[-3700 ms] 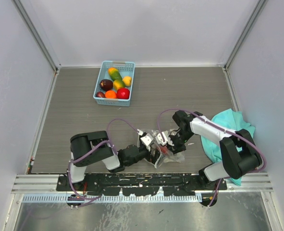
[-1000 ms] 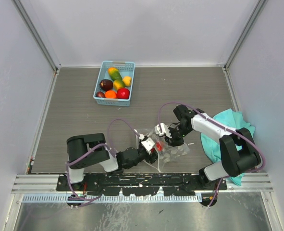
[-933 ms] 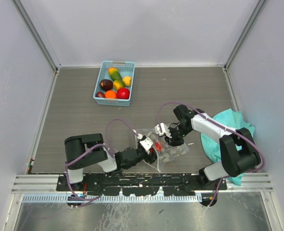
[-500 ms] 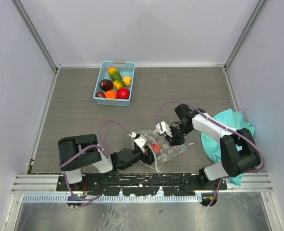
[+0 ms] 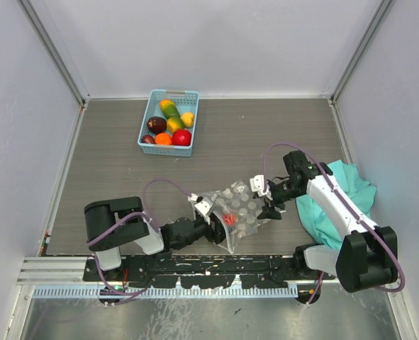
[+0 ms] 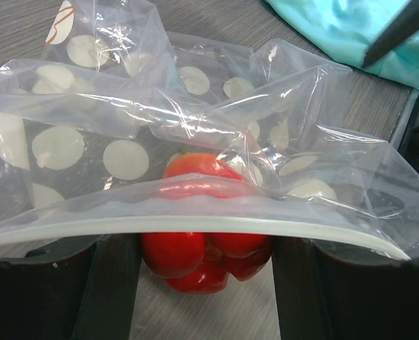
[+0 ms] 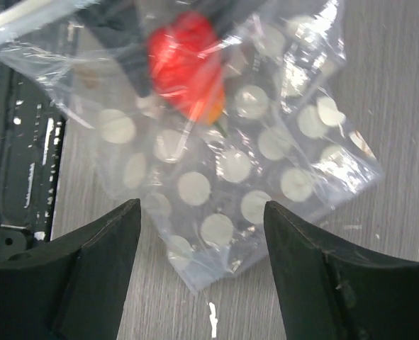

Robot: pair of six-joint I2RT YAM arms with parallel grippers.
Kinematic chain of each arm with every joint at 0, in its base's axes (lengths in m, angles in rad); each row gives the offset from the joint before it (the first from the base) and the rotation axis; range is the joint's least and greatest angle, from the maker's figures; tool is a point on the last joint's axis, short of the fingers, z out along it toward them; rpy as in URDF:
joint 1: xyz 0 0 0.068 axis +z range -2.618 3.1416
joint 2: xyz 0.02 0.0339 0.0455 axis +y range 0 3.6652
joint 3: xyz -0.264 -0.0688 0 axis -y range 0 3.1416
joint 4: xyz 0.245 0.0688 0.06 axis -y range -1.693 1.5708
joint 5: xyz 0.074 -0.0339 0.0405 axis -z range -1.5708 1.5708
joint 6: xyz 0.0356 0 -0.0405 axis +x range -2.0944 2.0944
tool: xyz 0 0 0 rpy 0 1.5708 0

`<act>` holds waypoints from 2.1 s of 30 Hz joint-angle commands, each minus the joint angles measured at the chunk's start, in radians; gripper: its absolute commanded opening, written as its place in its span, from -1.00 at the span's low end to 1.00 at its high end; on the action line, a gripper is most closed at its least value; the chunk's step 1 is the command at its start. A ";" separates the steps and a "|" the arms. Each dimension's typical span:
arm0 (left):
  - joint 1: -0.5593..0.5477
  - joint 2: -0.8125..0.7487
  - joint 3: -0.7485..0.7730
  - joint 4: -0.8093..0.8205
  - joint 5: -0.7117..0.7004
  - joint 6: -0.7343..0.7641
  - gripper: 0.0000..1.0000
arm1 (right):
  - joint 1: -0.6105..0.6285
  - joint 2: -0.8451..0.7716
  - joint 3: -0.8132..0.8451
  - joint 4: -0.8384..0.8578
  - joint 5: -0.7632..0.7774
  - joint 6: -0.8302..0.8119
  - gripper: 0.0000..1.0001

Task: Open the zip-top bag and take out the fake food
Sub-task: Pick up the fake fruit from the zipper food storage bag.

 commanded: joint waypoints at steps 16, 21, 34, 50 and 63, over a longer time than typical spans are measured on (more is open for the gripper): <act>0.054 -0.023 -0.024 0.044 0.055 -0.069 -0.30 | 0.006 0.022 -0.043 -0.063 -0.072 -0.167 0.60; 0.061 -0.015 -0.016 0.045 0.072 -0.079 -0.30 | 0.079 0.031 -0.075 0.080 0.017 -0.019 0.48; 0.095 -0.024 -0.093 0.045 0.078 -0.099 -0.28 | 0.151 0.074 -0.020 0.103 0.133 0.062 -0.98; 0.136 -0.175 -0.111 -0.015 0.179 -0.200 -0.29 | 0.135 0.052 -0.037 0.145 0.169 0.091 -0.99; 0.181 -0.470 -0.065 -0.452 0.235 -0.374 -0.27 | 0.115 0.040 -0.040 0.180 0.190 0.125 -0.99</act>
